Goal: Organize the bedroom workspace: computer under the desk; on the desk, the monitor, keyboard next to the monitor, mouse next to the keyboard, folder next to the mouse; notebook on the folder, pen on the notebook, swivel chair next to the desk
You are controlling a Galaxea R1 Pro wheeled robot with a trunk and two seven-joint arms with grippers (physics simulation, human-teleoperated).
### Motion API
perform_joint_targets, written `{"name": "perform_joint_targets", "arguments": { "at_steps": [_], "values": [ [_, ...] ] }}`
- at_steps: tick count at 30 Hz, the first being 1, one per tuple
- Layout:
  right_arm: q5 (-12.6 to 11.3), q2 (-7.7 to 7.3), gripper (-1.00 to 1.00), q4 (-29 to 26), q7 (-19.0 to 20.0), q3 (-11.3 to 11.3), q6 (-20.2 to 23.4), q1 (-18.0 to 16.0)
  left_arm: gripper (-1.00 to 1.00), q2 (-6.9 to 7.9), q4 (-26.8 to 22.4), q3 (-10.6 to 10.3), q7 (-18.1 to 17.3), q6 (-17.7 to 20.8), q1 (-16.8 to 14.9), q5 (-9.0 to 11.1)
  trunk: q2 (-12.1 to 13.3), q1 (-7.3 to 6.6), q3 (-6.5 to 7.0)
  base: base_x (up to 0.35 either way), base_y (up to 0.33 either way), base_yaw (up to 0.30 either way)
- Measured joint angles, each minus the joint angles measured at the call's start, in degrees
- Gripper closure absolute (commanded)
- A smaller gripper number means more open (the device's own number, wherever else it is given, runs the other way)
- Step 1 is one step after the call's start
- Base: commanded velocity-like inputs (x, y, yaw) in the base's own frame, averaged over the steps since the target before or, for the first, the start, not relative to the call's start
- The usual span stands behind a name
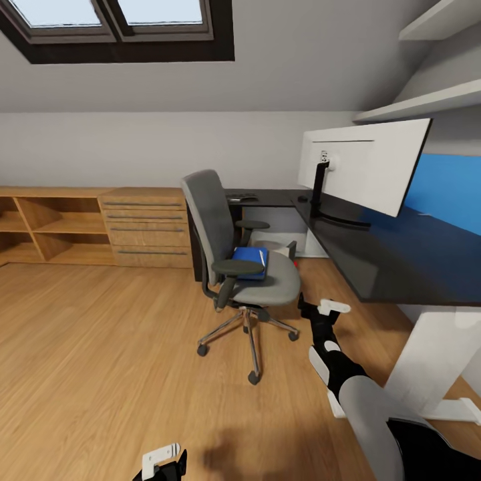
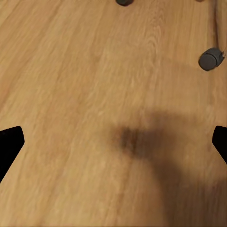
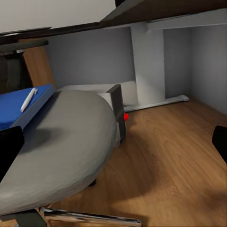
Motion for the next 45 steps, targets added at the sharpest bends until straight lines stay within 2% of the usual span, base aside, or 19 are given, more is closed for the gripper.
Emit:
{"name": "perform_joint_targets", "arguments": {
  "at_steps": [36,45],
  "values": [
    [-0.1,-0.26,-1.00,0.1,-0.1,-0.3,-1.2,0.0,-1.00,-0.13,0.0,-0.1,0.2,0.1,0.0,0.0,0.0,0.01,0.00,0.005,0.041,0.000],
    [-0.1,-0.48,-1.00,0.1,-0.2,-0.3,-1.8,0.0,-1.00,-0.12,0.0,0.0,0.2,0.1,0.0,0.1,-3.6,1.98,-1.61,0.000,0.000,0.000]
  ]
}}
